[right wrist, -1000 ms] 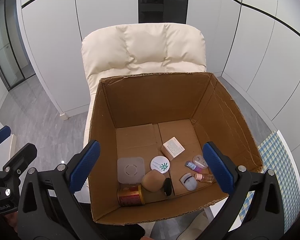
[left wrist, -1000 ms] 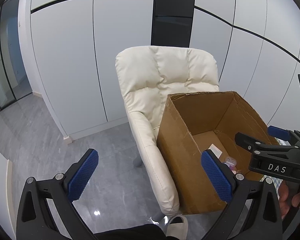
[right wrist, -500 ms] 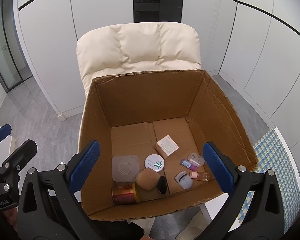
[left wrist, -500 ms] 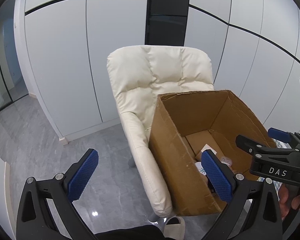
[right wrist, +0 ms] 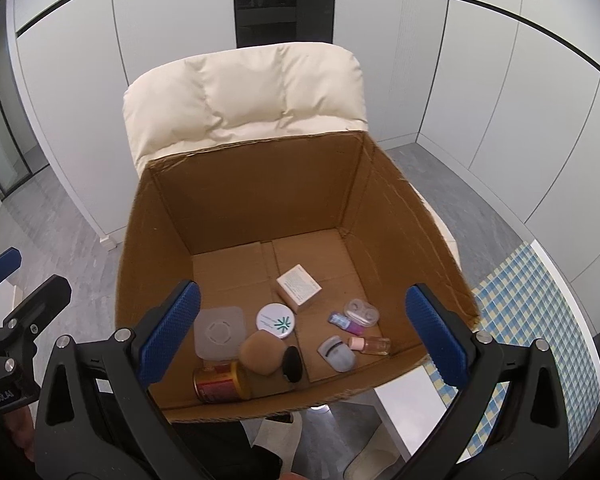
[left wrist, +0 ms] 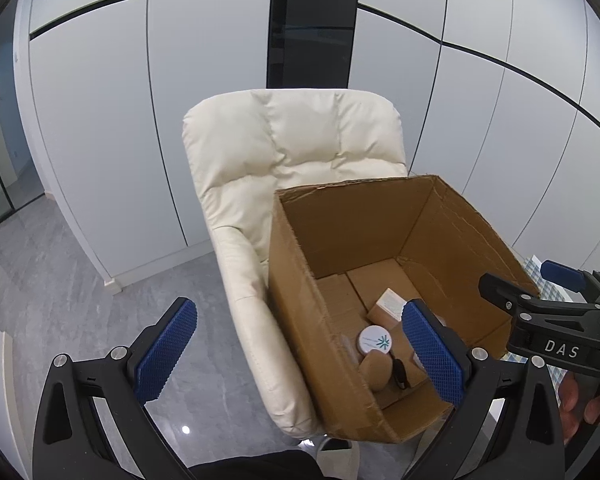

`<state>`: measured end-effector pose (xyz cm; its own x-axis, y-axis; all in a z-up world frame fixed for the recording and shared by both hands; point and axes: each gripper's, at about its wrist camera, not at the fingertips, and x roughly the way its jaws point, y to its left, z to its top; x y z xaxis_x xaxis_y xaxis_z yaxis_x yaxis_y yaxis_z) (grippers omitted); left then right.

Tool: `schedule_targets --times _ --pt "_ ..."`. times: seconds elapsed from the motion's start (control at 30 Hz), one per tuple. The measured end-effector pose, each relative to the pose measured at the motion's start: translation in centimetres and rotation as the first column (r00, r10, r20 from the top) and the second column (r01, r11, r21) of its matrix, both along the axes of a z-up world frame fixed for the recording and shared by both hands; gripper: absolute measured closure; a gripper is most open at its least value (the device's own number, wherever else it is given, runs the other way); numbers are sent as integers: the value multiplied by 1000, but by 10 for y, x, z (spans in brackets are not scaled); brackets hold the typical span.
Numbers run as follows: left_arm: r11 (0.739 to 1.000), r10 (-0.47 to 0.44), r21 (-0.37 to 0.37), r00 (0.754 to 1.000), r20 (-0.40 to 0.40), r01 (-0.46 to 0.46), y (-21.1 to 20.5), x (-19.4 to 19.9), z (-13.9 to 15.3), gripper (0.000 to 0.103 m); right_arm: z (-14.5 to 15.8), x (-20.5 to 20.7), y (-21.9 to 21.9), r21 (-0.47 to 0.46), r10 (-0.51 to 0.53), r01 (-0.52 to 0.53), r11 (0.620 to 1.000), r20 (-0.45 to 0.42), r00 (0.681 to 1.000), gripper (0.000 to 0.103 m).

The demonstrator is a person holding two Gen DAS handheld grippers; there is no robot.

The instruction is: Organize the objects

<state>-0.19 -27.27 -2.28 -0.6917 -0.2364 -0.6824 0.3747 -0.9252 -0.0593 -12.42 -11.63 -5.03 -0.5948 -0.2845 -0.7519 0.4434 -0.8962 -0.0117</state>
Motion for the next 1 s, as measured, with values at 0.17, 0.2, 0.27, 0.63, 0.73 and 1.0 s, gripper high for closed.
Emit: schedule_targets --times 0.17,0.2,0.27,0.63,0.73,1.0 --pt "1000 -27 3 1000 8 27 12 -12 -2 1 0 -3 16 9 -26 26 1000 -2 1000 0" --pt "999 -32 4 999 7 32 15 -13 -2 1 1 -4 20 9 -33 33 999 -4 999 0" --pt "999 -44 2 999 5 44 21 -18 -2 1 1 -5 28 11 -46 46 999 -5 999 0" --pt "995 -105 3 994 12 105 58 -42 -3 1 2 -13 81 9 -125 125 992 2 992 0" --pt "992 -128 6 992 14 128 69 -48 -4 1 2 -15 94 9 -145 144 989 2 989 0" --pt "983 -183 7 983 11 183 100 -61 -3 1 3 -16 127 10 -198 198 980 6 980 0"
